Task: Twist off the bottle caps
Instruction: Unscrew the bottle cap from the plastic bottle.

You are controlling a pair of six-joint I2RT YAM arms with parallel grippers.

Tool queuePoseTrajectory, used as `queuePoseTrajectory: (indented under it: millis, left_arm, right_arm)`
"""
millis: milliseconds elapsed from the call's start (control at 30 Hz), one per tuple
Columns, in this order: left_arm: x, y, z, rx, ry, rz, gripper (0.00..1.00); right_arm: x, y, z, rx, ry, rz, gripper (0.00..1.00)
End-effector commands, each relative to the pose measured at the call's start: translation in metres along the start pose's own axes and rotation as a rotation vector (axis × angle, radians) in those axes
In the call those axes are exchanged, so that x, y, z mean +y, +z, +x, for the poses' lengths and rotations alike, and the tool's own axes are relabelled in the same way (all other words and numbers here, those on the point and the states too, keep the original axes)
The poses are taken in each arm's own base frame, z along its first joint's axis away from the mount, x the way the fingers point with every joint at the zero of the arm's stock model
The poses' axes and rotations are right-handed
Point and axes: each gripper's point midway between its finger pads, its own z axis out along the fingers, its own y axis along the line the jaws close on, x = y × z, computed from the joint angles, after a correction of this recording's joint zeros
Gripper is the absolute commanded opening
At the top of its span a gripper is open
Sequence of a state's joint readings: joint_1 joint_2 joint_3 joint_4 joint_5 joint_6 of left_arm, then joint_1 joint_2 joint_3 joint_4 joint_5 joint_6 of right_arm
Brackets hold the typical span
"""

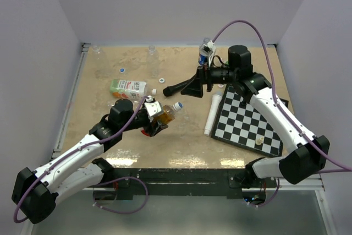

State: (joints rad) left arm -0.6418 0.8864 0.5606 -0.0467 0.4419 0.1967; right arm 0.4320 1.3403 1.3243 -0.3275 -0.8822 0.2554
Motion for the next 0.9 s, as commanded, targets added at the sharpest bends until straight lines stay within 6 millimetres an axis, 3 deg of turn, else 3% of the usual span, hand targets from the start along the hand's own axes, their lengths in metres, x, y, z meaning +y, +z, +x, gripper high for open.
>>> queuePoseTrajectory:
  millis: [0,167,367,667,867]
  left_arm:
    - [0.004,-0.001,-0.012,-0.035,0.004,-0.01,0.0]
    - [0.004,-0.001,-0.011,-0.033,0.005,-0.013,0.0]
    - [0.004,-0.001,-0.011,-0.033,0.005,-0.015,0.0]
    - [0.004,-0.001,-0.012,-0.036,0.006,-0.014,0.0]
    - [0.004,-0.001,-0.011,-0.033,0.005,-0.013,0.0]
  right_arm:
    - [-0.011,0.012,0.024,0.055,0.075,0.008,0.97]
    - [0.001,0.026,0.046,0.127,0.06,-0.034,0.93]
    - [-0.002,0.036,0.059,0.171,0.074,-0.035,0.87]
    - [-0.008,0.036,0.07,0.2,0.073,-0.012,0.8]
    - [-0.004,0.034,0.075,0.222,0.072,-0.032,0.67]
